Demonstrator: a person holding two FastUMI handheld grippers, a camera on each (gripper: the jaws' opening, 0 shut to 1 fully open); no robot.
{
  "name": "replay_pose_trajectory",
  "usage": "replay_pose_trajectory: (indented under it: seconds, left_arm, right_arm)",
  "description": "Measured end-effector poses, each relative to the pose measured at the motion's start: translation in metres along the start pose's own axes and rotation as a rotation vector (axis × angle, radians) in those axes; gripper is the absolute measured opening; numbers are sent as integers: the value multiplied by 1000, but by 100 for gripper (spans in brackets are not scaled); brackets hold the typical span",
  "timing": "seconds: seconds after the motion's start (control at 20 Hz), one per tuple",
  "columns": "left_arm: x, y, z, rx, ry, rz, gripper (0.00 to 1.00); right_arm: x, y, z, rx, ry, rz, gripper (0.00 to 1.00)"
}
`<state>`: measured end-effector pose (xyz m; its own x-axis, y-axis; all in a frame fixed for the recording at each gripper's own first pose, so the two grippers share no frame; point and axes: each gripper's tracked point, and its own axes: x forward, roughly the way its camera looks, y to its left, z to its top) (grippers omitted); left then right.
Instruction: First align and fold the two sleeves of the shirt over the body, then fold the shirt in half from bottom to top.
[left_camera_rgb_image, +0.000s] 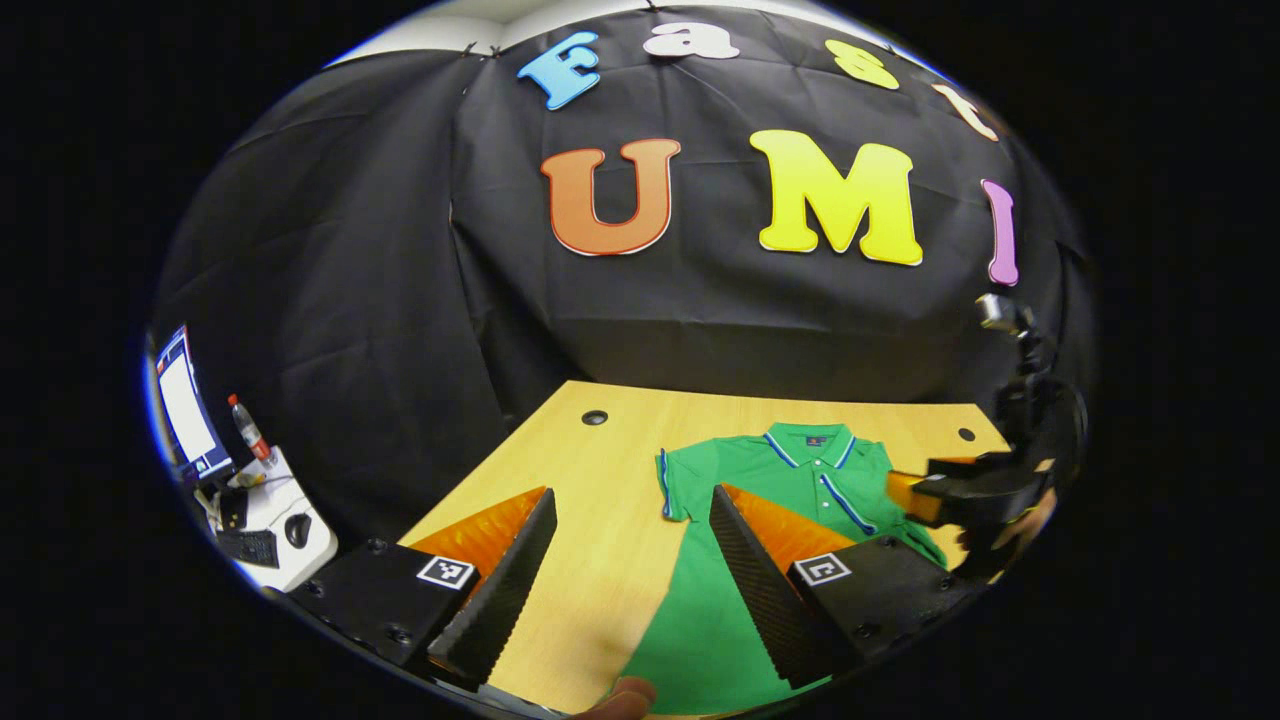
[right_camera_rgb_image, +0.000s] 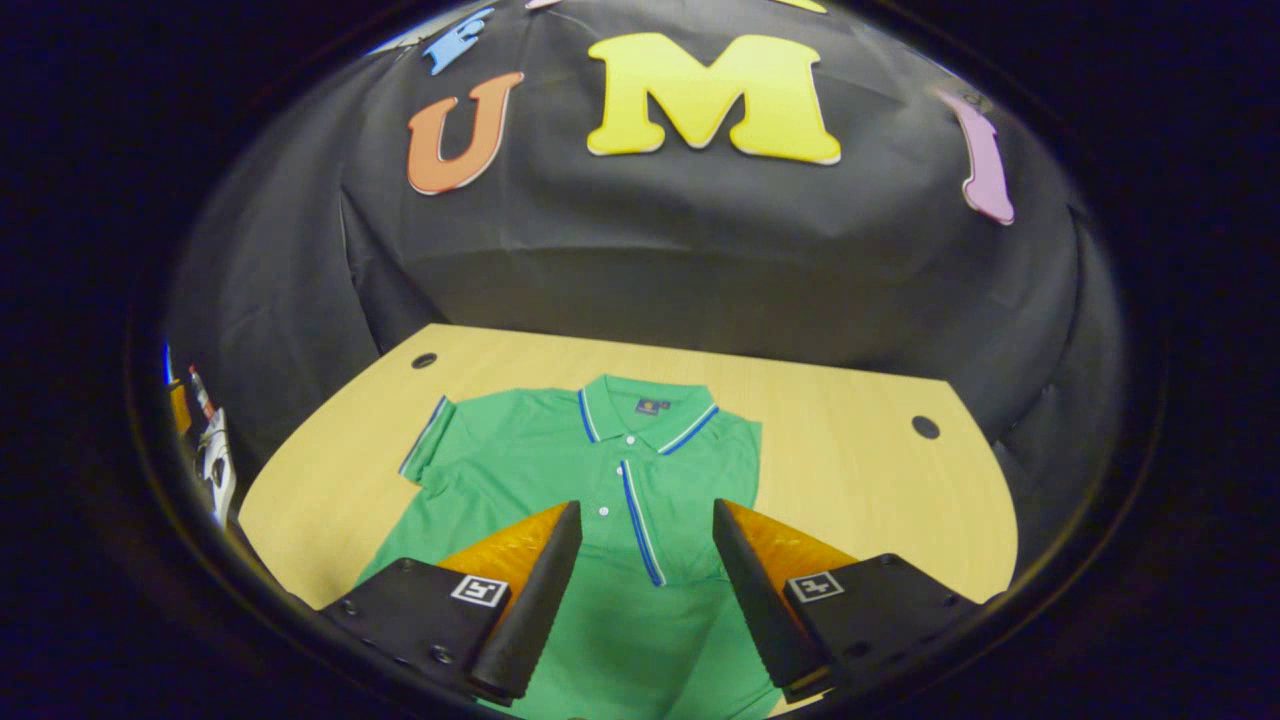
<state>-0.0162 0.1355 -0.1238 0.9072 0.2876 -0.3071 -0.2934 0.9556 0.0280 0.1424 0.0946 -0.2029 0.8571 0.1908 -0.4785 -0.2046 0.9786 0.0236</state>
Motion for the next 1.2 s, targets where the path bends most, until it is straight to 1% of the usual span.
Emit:
replay_pose_trajectory:
  seconds: [0.1,0.15,0.2,0.25,0.35,0.4,0.5,0.55,0.6,0.65,0.7,0.75,0.9,0.95,1.0,1.05,1.1,1.15,1.2]
  left_arm:
    - [21,6,4,28,-14,-11,99]
    - [32,6,2,26,-9,-23,99]
    - [44,6,-2,13,4,-39,99]
    - [56,5,-8,-5,23,-52,99]
    - [81,-1,-24,-48,76,-79,99]
    - [95,-5,-35,-67,107,-90,99]
    - [122,-13,-59,-94,182,-102,100]
    - [133,-17,-69,-103,211,-105,100]
    - [142,-20,-78,-109,242,-110,100]
    - [153,-24,-86,-109,262,-113,100]
    - [163,-29,-94,-104,281,-118,100]
    - [173,-32,-99,-91,289,-114,100]
    - [200,-51,-108,-73,307,-139,100]
    - [209,-56,-111,-61,312,-141,100]
    - [217,-61,-116,-62,326,-143,100]
    - [222,-65,-118,-71,341,-148,99]
    - [228,-67,-122,-73,356,-144,99]
    - [234,-67,-126,-66,371,-138,100]
    - [239,-67,-129,-57,387,-137,98]
  right_arm:
    - [-32,4,17,7,-41,2,88]
    - [-48,3,25,16,-65,-4,94]
    - [-63,4,34,27,-90,-9,92]
    - [-79,3,41,38,-111,-16,93]
    - [-107,1,52,59,-148,-29,96]
    - [-120,-1,56,70,-159,-42,94]
    - [-145,-6,63,81,-182,-67,93]
    - [-156,-8,64,71,-190,-79,96]
    - [-167,-14,66,55,-200,-99,93]
    - [-176,-21,67,43,-211,-127,93]
    - [-183,-28,66,40,-217,-156,96]
    - [-189,-32,63,43,-215,-178,96]
    - [-201,-49,41,55,-172,-245,96]
    - [-203,-52,31,65,-148,-262,93]
    - [-205,-55,22,71,-122,-278,93]
    - [-206,-56,14,74,-103,-287,96]
    - [-208,-59,10,69,-92,-299,96]
    - [-211,-64,7,66,-89,-318,96]
    - [-213,-67,8,67,-89,-328,94]
